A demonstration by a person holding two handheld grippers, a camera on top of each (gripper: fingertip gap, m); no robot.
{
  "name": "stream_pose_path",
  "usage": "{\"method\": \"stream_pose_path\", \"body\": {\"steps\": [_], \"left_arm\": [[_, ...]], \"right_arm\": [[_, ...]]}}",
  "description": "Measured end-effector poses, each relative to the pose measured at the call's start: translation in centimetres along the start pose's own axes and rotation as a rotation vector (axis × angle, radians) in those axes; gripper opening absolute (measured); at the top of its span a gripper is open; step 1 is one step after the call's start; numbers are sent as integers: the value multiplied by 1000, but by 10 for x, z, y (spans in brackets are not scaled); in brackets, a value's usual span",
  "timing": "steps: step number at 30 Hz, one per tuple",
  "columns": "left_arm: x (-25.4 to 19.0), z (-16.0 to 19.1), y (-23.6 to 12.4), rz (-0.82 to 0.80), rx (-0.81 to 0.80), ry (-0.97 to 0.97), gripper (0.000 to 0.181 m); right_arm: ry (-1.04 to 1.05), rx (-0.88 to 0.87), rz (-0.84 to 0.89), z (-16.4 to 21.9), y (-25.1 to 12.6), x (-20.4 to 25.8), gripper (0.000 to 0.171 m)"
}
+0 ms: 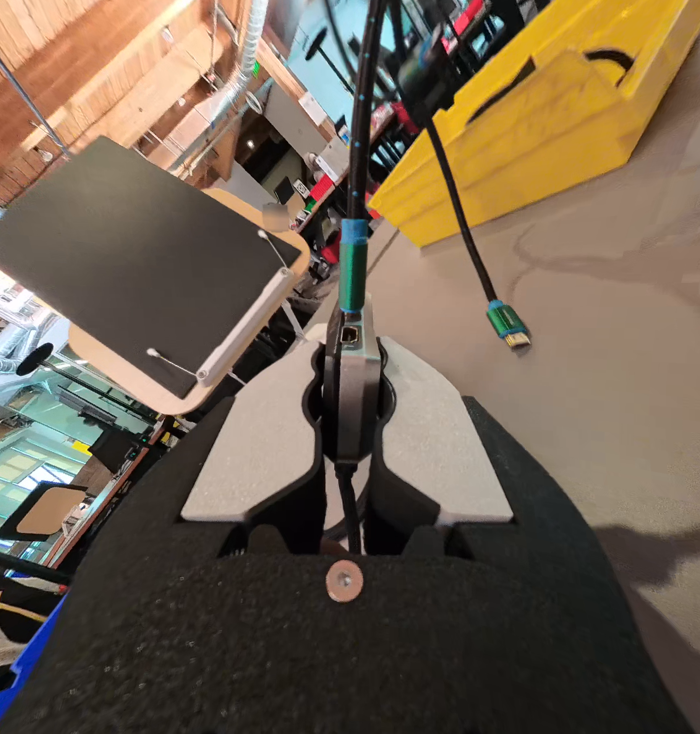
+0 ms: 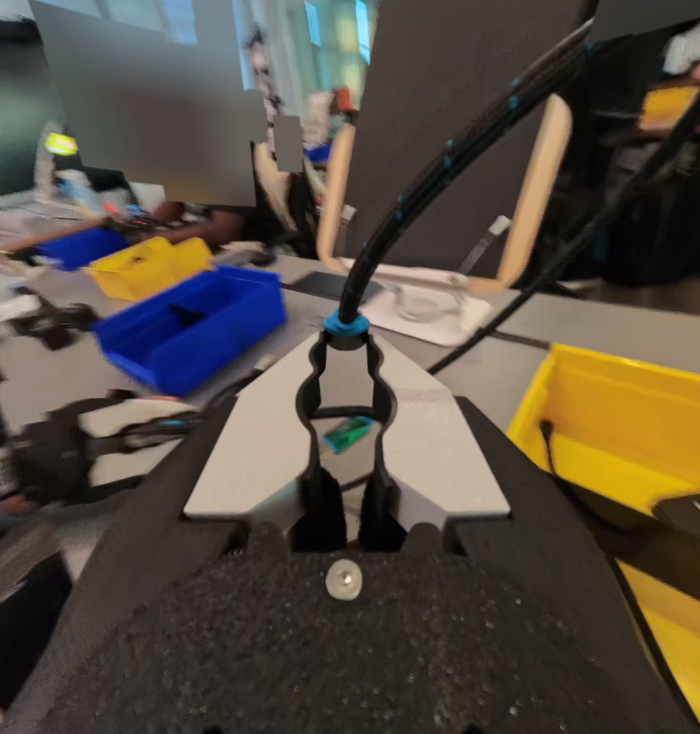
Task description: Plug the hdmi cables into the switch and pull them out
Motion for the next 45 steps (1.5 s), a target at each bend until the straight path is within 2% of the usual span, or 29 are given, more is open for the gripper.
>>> {"method": "stream_pose_path", "body": {"steps": [4,6,9,11,13,15,16,18,20,23,25,28,30,33,35,38,42,45], "left_arm": [[1,-14,-7,-17,-58,15,22],[-2,-13,-8,-10,-52,30,22],[-6,-13,-11,8,-80,31,22],[-6,-23,-15,-13,-133,59,22],[-8,-37,-18,-27,-180,79,22],[-10,-44,-20,-15,-214,56,22],[-12,-45,-19,-15,-221,68,22],[-17,-42,-17,13,-213,83,22],[-20,-34,-11,43,-169,58,22],[-23,-28,-11,81,-161,72,22],[-32,-29,-16,130,-193,143,22],[-40,-22,-17,131,-147,222,22],[-38,-15,-15,142,-100,187,22],[-31,-5,-13,139,-61,158,22],[-30,1,-12,154,-42,147,23],[-29,2,-12,138,-24,169,22],[-31,0,-9,140,-19,167,22],[-34,0,-6,148,-20,172,22]], "right_arm": [[95,166,138,56,16,-45,19],[97,122,141,61,14,-50,19],[91,-25,216,43,-3,-65,20],[-17,-177,337,27,-18,-82,19],[-245,-59,439,40,-14,-90,20],[-367,15,452,51,-7,-86,20],[-442,58,435,57,-1,-82,19],[-511,162,162,76,15,-46,19],[-543,126,18,71,19,-21,19],[-307,150,-284,63,21,6,19],[-187,85,-192,42,25,-15,19],[132,-29,-194,15,16,-35,19],[226,-131,-132,2,-2,-51,19],[293,-135,-56,9,-28,-64,19],[236,-76,-19,22,-45,-64,19],[36,65,97,33,-73,-76,19],[-203,277,353,50,-105,-118,19],[-302,420,333,77,-110,-124,19]]}}
Point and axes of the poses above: each gripper's, where its closed fingertips meet, y out along the fingers, z out of its underside, x = y × z across the jaws, the point moved 3 cm from there along -y, back along the fingers, and after that the axes turned 3 degrees about z, right-handed, at the moved point
